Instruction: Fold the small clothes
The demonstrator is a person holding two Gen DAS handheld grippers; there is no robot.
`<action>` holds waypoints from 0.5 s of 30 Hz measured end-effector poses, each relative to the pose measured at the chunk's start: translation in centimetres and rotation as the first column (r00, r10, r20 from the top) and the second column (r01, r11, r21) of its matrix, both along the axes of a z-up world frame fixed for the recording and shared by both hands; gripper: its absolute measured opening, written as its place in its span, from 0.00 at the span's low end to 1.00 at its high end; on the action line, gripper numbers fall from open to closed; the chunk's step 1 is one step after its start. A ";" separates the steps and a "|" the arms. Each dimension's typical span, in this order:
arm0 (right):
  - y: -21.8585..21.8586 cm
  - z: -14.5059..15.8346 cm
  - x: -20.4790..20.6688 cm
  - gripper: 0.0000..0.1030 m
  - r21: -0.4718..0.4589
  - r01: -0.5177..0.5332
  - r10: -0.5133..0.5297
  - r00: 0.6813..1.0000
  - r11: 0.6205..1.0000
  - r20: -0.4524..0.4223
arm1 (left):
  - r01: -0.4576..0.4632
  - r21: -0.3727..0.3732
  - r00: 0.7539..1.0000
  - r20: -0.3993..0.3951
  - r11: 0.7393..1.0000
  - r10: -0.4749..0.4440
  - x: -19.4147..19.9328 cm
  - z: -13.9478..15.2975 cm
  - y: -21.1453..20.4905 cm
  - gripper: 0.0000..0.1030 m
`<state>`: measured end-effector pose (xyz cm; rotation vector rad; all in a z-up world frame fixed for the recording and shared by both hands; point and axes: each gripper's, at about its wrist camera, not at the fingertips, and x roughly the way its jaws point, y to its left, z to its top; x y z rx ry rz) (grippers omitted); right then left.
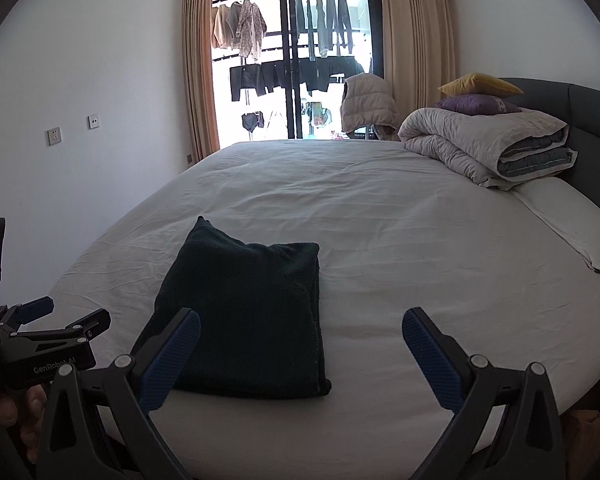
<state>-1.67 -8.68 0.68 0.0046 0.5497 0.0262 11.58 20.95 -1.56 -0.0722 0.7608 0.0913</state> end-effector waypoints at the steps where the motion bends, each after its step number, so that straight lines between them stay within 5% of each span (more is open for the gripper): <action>1: 0.0 -0.2 0.1 1.00 0.000 0.002 -0.002 1.000 1.000 -0.010 | 0.001 0.000 1.000 -0.004 1.000 -0.001 -0.1 0.1 0.0 1.00; 15: -0.1 -1.7 0.8 1.00 0.009 0.011 -0.010 0.995 1.000 -0.102 | 0.007 0.000 1.000 -0.029 1.000 -0.007 -0.7 0.2 -0.2 1.00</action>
